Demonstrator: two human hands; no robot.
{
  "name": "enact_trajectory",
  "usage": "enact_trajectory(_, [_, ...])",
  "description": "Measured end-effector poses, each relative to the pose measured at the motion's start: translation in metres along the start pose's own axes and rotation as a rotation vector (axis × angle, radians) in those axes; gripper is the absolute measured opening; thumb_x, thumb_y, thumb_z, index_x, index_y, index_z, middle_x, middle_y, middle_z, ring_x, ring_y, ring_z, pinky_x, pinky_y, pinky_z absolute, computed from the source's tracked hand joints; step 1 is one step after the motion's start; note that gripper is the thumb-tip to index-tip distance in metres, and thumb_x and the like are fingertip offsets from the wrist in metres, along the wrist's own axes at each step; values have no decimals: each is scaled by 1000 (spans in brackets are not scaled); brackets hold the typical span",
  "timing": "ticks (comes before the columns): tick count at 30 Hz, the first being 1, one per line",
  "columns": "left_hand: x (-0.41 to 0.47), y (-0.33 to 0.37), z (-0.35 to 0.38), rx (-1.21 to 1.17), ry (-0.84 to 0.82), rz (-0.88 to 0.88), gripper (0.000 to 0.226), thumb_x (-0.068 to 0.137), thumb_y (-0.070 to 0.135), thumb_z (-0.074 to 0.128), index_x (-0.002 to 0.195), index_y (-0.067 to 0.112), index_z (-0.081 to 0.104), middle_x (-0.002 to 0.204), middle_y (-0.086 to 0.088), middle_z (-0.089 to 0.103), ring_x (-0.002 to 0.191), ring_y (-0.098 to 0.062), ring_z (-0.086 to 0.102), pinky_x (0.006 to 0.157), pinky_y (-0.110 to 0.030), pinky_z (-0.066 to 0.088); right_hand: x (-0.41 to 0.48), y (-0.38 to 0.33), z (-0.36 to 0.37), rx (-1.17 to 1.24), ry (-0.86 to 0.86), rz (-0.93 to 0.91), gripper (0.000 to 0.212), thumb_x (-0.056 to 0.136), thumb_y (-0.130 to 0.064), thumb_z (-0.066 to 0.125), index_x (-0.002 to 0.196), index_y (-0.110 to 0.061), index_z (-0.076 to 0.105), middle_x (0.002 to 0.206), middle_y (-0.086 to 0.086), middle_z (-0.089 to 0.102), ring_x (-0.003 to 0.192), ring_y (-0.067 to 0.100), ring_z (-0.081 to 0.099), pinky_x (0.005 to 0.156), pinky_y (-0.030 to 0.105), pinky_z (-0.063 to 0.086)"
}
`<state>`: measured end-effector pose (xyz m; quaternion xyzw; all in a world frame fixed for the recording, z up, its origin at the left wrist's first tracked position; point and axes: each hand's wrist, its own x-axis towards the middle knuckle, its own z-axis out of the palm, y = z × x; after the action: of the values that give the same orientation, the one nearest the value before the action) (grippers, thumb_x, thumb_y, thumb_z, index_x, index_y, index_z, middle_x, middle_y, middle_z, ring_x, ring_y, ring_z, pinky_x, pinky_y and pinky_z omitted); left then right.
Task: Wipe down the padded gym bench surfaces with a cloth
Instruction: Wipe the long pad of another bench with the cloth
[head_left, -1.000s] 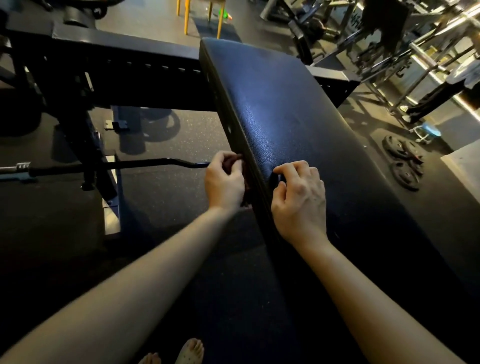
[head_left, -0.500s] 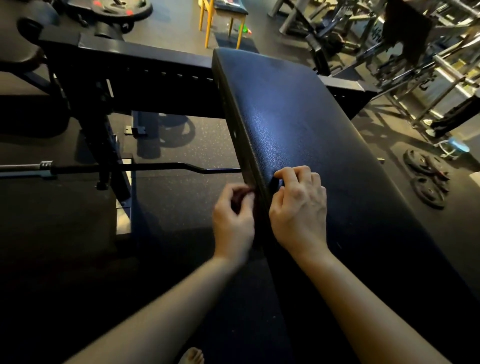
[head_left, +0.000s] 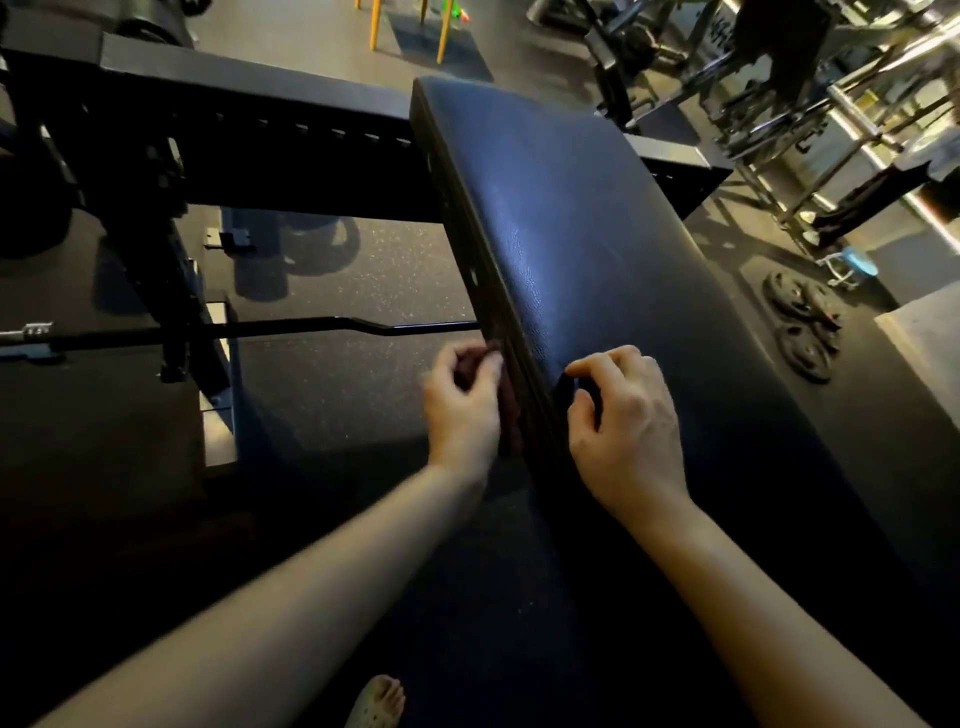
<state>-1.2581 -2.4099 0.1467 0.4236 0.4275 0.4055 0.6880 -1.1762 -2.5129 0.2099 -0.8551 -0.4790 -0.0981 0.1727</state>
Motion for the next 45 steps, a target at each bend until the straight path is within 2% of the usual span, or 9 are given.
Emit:
enact_trajectory(5, [-52, -8, -28, 72, -238, -90, 14, 94, 6, 71, 90, 18, 65, 76, 4, 70, 72, 4, 64, 68, -12, 49, 59, 6, 10, -3, -3, 27, 32, 85, -16, 57, 116, -13, 68, 119, 6, 63, 109, 27, 58, 96, 46, 48])
enact_trajectory(11, [77, 19, 4, 100, -69, 44, 16, 96, 4, 66, 89, 17, 59, 78, 6, 62, 63, 9, 56, 62, -9, 43, 73, -4, 38, 7, -41, 123, 43, 95, -24, 50, 134, -13, 65, 141, 8, 60, 132, 25, 52, 109, 42, 40])
enact_trajectory(18, [-38, -22, -31, 95, -302, 16, 15, 98, 7, 64, 97, 20, 59, 85, 3, 66, 81, -8, 64, 76, -23, 51, 73, -6, 38, -7, -19, 127, 42, 96, -27, 50, 133, -15, 66, 140, 4, 61, 131, 20, 52, 111, 40, 41])
enact_trajectory(22, [52, 6, 0, 136, -122, 133, 12, 96, 8, 65, 96, 17, 57, 83, 7, 61, 74, 3, 57, 74, -19, 47, 74, -7, 37, 8, -7, 126, 44, 95, -30, 48, 132, -14, 67, 139, 5, 62, 130, 21, 54, 111, 40, 41])
enact_trajectory(26, [99, 20, 16, 136, 5, 151, 8, 97, 15, 62, 97, 18, 55, 87, 3, 62, 78, -5, 58, 77, -27, 51, 75, -7, 37, -5, -10, 130, 42, 95, -26, 51, 133, -15, 66, 140, 4, 61, 131, 20, 53, 112, 39, 41])
enact_trajectory(31, [1, 2, -17, 101, -254, 60, 15, 100, 10, 63, 97, 23, 57, 87, 6, 61, 79, -4, 59, 73, -15, 46, 76, -6, 39, -22, 1, 118, 44, 94, -29, 49, 132, -15, 67, 138, 3, 62, 129, 20, 54, 109, 38, 42])
enact_trajectory(36, [127, 19, 13, 146, -47, 78, 10, 97, 11, 63, 94, 17, 56, 81, 3, 60, 71, -6, 55, 73, -30, 46, 88, -8, 36, -102, -13, 86, 34, 90, -26, 52, 117, -12, 69, 124, 5, 64, 113, 26, 58, 97, 44, 48])
enact_trajectory(39, [170, 24, 10, 162, -100, 133, 8, 95, 21, 61, 92, 26, 55, 86, 0, 64, 78, -14, 61, 75, -42, 55, 119, -14, 47, -106, -30, 71, 26, 89, -17, 54, 111, -10, 66, 126, 8, 60, 112, 29, 58, 94, 47, 49])
enact_trajectory(45, [70, 14, -20, 155, -331, 136, 12, 98, 5, 64, 96, 17, 60, 85, 3, 66, 82, -9, 66, 77, -23, 53, 187, -22, 76, -61, -107, 94, 38, 101, -25, 49, 136, -16, 60, 146, 4, 55, 136, 22, 47, 111, 40, 34])
